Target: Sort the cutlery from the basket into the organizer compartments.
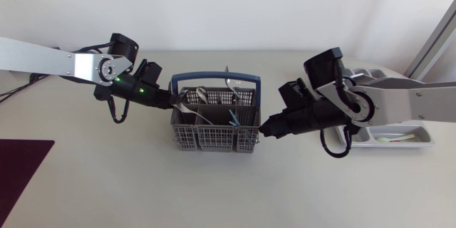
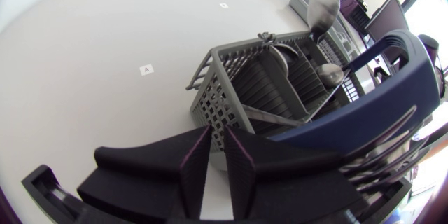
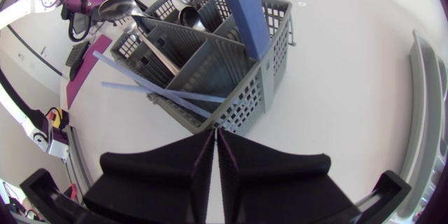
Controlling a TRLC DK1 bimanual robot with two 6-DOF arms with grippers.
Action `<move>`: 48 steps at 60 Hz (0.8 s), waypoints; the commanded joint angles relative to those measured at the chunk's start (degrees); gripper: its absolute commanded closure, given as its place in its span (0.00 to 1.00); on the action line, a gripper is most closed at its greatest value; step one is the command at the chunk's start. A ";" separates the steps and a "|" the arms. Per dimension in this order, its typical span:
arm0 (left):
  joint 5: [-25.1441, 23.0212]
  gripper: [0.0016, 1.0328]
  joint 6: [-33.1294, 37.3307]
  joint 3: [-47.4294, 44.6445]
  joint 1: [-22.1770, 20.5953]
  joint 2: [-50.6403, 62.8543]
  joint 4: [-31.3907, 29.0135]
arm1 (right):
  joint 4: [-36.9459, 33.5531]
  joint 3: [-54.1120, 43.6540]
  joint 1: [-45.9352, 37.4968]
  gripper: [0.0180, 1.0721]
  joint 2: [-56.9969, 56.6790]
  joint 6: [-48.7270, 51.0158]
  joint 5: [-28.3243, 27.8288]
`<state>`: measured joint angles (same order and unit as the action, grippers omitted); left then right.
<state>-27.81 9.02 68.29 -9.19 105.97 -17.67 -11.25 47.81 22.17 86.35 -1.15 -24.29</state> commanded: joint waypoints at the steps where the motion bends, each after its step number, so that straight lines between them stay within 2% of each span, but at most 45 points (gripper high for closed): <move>1: -3.12 0.84 0.21 2.02 -1.09 2.40 -0.17 | 0.96 -0.18 2.44 0.89 -0.56 -1.49 -0.75; 14: -3.56 0.81 1.88 1.49 1.81 2.48 -1.84 | 1.58 -1.23 3.23 0.89 -1.88 -0.79 4.87; 23: -3.56 0.66 3.46 -2.29 5.50 -2.79 -3.07 | 1.75 -2.28 2.26 0.87 -3.29 -0.35 6.54; 26: -3.56 0.60 3.82 -4.40 6.64 -6.39 -3.25 | 1.58 -2.72 1.82 0.79 -4.17 -0.17 7.07; 36: -1.98 0.53 4.26 -8.17 7.35 -17.29 -7.03 | 0.00 -3.43 1.29 0.53 -7.16 0.44 8.12; 43: -1.10 0.50 3.46 -7.47 6.91 -22.13 -10.54 | -1.41 -3.87 1.29 0.47 -9.35 0.97 8.39; 48: -0.14 0.49 2.15 -6.77 5.50 -24.94 -11.77 | -2.20 -3.69 1.29 0.47 -10.58 1.06 8.39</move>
<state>-28.45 12.01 61.73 -2.37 83.35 -28.10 -12.25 45.56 23.90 77.08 -0.84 -16.21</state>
